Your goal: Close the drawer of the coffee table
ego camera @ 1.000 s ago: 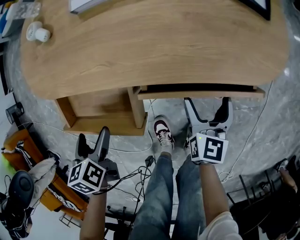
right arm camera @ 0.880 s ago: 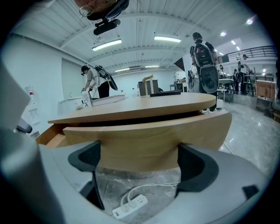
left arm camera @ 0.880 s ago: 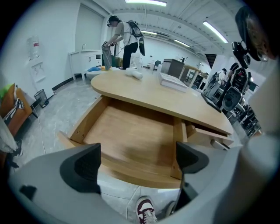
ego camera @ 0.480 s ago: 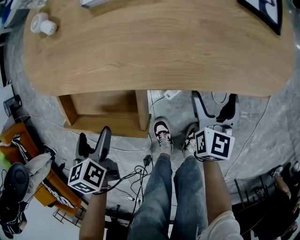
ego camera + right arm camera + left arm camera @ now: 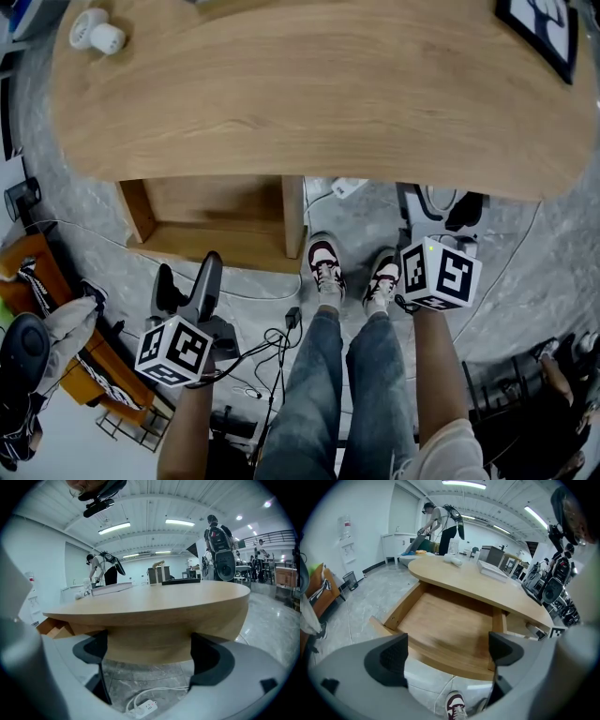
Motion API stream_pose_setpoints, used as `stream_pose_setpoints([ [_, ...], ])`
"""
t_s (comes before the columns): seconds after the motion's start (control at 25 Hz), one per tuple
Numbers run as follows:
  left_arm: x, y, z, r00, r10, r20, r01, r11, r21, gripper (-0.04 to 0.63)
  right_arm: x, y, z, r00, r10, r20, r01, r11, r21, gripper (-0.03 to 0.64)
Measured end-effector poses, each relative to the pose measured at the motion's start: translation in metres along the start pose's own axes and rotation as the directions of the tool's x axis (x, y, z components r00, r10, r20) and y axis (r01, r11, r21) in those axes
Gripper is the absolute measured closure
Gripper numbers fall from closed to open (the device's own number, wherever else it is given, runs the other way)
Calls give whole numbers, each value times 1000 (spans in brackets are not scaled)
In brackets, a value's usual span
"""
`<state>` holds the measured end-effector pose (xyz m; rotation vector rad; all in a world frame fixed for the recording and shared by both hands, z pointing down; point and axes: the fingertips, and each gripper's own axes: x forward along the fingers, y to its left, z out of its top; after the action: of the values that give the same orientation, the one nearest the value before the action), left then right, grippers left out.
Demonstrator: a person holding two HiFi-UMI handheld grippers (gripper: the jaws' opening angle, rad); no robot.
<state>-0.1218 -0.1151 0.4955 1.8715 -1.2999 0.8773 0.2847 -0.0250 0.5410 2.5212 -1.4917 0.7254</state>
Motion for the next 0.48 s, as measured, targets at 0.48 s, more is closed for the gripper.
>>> stream_pose_setpoints([
  [0.48,-15,13,-13,1000,14,14,-13,999,-33,58,11,-1,6,1000,-2,16,2,1000,6,52],
])
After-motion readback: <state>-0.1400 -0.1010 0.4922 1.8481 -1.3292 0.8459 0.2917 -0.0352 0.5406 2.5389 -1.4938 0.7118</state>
